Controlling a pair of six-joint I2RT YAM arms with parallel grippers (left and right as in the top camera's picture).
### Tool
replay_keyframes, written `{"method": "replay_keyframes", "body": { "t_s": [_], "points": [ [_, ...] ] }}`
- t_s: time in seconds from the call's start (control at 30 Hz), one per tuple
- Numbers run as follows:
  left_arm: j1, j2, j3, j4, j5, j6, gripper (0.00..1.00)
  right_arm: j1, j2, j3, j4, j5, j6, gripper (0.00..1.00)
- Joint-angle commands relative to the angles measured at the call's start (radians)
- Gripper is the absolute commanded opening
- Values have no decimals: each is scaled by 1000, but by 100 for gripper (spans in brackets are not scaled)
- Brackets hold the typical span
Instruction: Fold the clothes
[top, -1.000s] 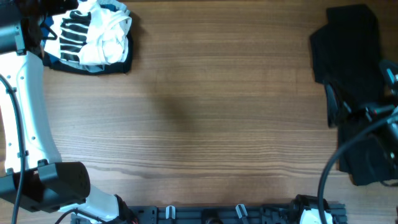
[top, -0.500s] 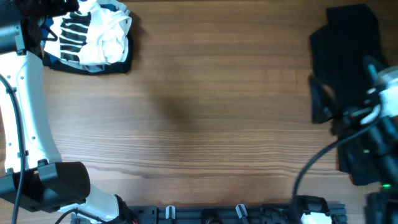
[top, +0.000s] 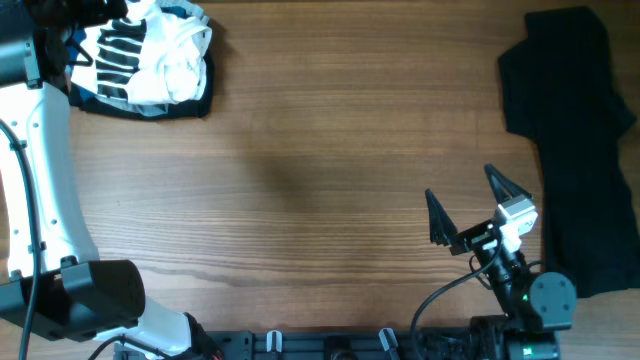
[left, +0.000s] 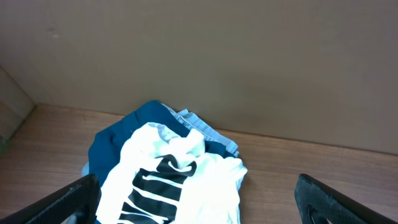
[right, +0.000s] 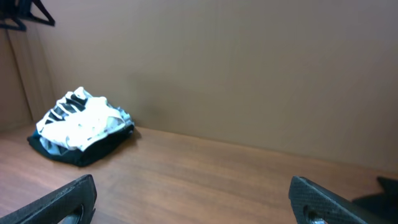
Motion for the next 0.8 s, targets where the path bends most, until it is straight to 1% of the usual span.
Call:
{"method": "replay_keyframes", "body": {
  "t_s": [0.0,0.1,0.17,0.3,0.4,0.77],
  "points": [
    [-3,-23,1,3,9,-14,100,5,-76,-85,21,42,69,100],
    [-3,-23,1,3,9,-14,100,5,-99,-134,46,100,147,100],
    [-3,-23,1,3,9,-14,100,5,-118,-150,40,110,166,100],
    [-3,-23,1,3,9,-14,100,5,-126,-150,5,109,165,100],
    [-3,-23,1,3,9,-14,100,5,-126,-150,-74,74,166,100],
    [-3,-23,1,3,9,-14,100,5,-116,-150,-69,77,167,100]
  ]
}}
